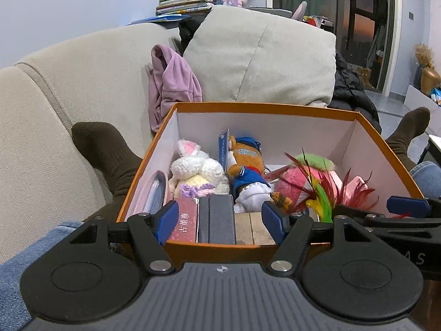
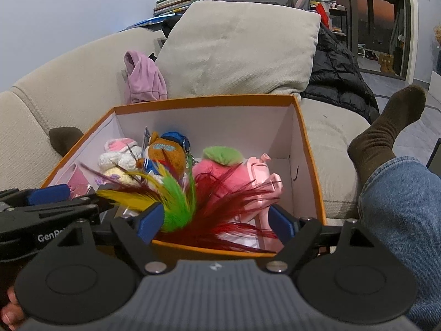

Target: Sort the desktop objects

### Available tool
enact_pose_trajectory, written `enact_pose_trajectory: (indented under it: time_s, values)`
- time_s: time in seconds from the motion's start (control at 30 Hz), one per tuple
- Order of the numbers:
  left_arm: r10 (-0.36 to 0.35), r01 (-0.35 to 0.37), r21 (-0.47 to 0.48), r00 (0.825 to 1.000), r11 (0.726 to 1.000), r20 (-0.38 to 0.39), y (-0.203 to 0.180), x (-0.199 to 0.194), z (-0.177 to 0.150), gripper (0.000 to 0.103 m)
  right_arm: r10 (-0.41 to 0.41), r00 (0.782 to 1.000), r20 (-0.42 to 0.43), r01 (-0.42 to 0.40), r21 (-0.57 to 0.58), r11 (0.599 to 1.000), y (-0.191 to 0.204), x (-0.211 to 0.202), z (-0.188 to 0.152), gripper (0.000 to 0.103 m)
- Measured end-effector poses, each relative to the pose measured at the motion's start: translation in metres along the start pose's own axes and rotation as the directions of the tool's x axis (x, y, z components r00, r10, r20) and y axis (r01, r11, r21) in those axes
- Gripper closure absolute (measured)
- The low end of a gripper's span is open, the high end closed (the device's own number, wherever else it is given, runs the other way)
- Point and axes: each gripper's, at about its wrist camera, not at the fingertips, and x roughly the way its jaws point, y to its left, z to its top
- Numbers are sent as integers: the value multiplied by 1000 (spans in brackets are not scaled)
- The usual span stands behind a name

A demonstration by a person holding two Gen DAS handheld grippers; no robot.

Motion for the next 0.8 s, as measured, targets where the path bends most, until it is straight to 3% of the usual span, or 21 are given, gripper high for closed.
enact_pose_trajectory:
  time_s: [0.8]
  values:
    - [-1, 1, 3, 1000, 1000, -4, 1, 1, -1, 25, -4, 1000, 11, 4, -6, 1000, 0, 0, -1, 19]
